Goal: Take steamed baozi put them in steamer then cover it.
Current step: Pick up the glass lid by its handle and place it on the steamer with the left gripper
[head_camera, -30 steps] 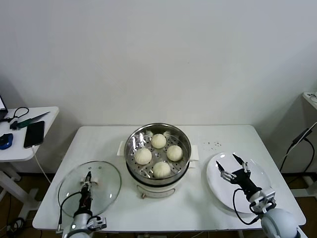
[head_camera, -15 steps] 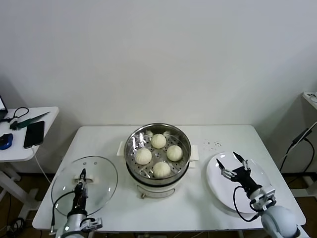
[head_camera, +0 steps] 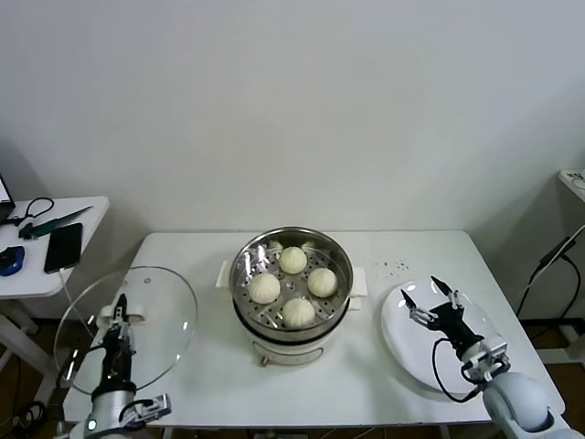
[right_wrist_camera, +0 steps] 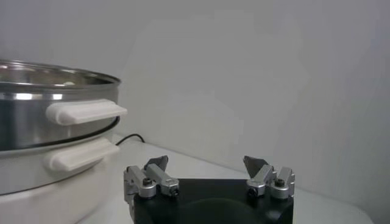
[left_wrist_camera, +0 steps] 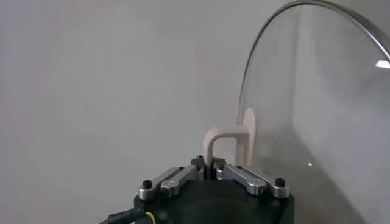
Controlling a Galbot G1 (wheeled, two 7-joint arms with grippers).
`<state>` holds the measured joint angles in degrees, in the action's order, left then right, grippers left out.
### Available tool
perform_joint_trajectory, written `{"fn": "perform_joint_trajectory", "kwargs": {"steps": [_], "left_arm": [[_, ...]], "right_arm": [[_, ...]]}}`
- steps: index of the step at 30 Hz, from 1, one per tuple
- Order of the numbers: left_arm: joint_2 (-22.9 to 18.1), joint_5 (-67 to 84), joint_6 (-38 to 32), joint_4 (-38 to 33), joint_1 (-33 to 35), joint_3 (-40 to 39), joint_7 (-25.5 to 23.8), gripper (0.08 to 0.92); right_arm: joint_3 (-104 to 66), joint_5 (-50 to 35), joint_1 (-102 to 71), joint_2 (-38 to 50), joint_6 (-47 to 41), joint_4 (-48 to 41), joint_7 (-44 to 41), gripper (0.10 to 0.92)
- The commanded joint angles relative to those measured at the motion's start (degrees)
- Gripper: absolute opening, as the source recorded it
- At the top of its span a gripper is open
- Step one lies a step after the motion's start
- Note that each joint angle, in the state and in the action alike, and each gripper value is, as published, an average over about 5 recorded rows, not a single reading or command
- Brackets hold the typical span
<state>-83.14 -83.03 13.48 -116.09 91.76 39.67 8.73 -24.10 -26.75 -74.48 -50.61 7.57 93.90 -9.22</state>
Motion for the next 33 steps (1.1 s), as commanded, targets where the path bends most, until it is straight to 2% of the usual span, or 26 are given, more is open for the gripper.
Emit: {"fn": "perform_joint_trajectory", "kwargs": {"steps": [1,5,8,11,15,19,24,29,33], "left_arm": [[8.1,1.9,9.9,-11.3,1.2,-4.2,-5.8,0.146],[14.3,1.3,13.8,-11.3,-1.7,-10.3,-7.9,0.146],[17.8,0.5,17.6,-11.1,-6.5,-16.2,-10.4,0.146],[19.1,0.1,20.7,-10.6,-12.7,-21.7,-13.8,0.146],[18.8,-1.2,23.8,-9.7,-20.1,-28.6,-19.2,0.146],[16.4,-4.3,25.8,-7.2,-25.7,-34.6,-23.7,0.146],[10.2,-9.3,27.4,-3.2,-31.3,-41.0,-28.8,0.146],[4.1,-12.7,28.2,-0.9,-33.8,-44.5,-32.4,0.146],[-0.9,-15.0,28.1,1.3,-33.9,-46.4,-33.0,0.146]], "right_arm": [[1.9,0.1,2.7,0.3,-0.1,-1.4,0.2,0.823],[3.2,0.1,4.5,0.5,0.0,-2.6,0.2,0.823],[4.2,0.1,5.9,0.3,0.0,-3.6,0.2,0.823],[5.4,0.3,7.2,0.1,0.0,-4.5,0.3,0.823],[7.2,1.3,8.8,0.0,0.2,-6.0,0.2,0.823],[7.5,1.6,9.5,-0.1,0.3,-6.9,0.2,0.823],[6.8,1.7,9.2,0.1,0.6,-7.5,0.2,0.823],[5.8,2.0,8.9,0.2,1.0,-8.1,0.1,0.823],[4.9,2.0,8.5,0.3,1.2,-8.4,0.0,0.823]]}}
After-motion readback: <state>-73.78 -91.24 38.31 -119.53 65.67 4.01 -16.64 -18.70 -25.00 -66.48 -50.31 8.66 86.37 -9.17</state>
